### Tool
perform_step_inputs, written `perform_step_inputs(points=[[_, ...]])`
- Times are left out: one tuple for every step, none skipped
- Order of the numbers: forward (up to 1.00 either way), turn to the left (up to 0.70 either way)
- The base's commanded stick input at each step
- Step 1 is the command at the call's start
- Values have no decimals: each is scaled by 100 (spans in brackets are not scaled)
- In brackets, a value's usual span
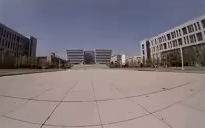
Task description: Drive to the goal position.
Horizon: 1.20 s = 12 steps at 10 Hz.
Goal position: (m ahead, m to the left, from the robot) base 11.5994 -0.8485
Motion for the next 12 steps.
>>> perform_step_inputs(points=[[4,0],[4,0],[4,0],[4,0],[4,0],[4,0],[4,0],[4,0],[4,0],[4,0],[4,0],[4,0]])
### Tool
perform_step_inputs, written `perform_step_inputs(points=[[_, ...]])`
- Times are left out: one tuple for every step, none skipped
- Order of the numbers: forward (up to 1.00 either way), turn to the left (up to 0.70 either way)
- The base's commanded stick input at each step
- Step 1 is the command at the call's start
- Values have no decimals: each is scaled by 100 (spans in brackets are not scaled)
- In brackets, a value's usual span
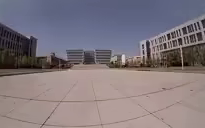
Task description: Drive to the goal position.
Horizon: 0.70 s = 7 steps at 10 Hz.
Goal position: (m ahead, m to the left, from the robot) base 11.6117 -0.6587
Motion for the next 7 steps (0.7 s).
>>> perform_step_inputs(points=[[4,0],[4,0],[4,0],[4,0],[4,0],[4,0],[4,0]])
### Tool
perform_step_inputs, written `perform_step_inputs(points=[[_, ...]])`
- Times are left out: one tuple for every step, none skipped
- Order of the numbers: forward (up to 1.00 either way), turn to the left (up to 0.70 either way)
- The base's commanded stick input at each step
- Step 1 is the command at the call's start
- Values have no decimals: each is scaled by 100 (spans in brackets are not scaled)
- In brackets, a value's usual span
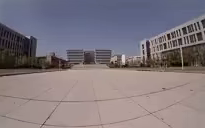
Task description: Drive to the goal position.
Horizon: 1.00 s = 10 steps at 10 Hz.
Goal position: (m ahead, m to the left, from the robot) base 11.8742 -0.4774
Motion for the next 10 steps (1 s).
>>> perform_step_inputs(points=[[4,0],[4,0],[4,0],[4,0],[4,0],[4,0],[4,0],[4,0],[4,0],[4,0]])
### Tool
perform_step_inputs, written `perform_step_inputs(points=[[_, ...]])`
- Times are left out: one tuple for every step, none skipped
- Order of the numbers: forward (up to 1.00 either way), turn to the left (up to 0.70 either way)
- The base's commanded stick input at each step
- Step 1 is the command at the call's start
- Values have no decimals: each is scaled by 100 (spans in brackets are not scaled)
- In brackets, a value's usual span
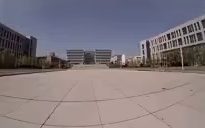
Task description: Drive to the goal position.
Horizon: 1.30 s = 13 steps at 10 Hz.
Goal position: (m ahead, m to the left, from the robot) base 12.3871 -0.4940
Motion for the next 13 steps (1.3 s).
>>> perform_step_inputs(points=[[4,0],[4,0],[4,0],[4,0],[4,0],[4,0],[4,0],[4,0],[4,0],[4,0],[4,0],[4,0],[4,0]])
